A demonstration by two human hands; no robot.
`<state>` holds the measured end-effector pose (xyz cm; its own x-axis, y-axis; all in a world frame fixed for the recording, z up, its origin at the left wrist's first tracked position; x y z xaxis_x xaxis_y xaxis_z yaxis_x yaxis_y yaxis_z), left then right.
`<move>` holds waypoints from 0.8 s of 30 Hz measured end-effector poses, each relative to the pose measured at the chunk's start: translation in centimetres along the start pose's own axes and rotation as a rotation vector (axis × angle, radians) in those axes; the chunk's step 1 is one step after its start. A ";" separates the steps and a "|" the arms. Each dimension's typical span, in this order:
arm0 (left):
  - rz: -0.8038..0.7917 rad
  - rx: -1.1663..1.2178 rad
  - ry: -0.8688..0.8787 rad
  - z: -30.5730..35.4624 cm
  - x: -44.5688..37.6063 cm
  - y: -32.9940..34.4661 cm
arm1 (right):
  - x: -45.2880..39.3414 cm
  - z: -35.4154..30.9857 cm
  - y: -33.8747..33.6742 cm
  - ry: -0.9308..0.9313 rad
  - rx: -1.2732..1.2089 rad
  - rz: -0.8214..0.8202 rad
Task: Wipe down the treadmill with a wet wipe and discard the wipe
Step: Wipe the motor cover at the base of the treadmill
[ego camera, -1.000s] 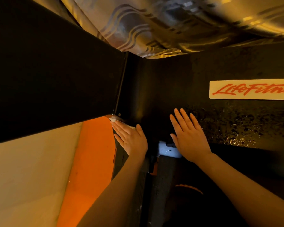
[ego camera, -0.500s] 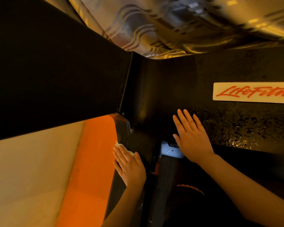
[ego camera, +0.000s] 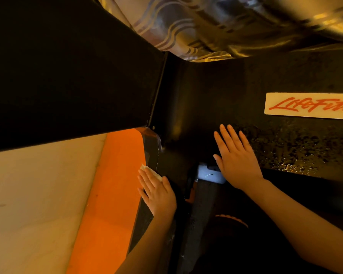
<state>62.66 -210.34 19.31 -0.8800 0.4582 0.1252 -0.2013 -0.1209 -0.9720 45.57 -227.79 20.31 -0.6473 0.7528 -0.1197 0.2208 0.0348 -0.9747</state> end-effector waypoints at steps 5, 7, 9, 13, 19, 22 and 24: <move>0.046 -0.005 0.095 1.2 1.0 0.7 | 0.0 0.0 0.1 0.005 0.017 -0.004; 0.034 -0.049 0.209 1.8 2.6 1.5 | 0.0 0.0 0.1 0.009 0.020 -0.003; 0.049 -0.072 0.288 2.3 3.7 2.0 | 0.1 0.0 0.1 0.007 0.024 -0.004; 0.080 -0.110 0.374 3.1 3.6 2.0 | 0.1 0.0 0.1 0.012 0.022 -0.008; 0.087 -0.139 0.412 5.8 1.7 2.1 | 0.0 0.0 0.2 0.011 0.020 -0.017; 0.073 -0.172 0.454 5.0 1.6 2.2 | 0.0 0.1 0.1 0.006 0.014 -0.025; 0.066 -0.202 0.483 3.6 2.2 2.0 | 0.1 0.1 0.1 0.001 0.014 -0.029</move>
<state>58.78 -212.71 18.31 -0.5801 0.8146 0.0031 -0.0231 -0.0126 -0.9997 45.45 -227.77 20.17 -0.6524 0.7524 -0.0911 0.1917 0.0475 -0.9803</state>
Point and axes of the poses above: each hand's wrist, its own x-axis away from the middle knuckle, its own y-axis out of the palm, z = x × y, the point moved 3 cm from there along -x, towards the middle knuckle, and after that the axes turned 7 degrees about z, right-handed, at the moved point
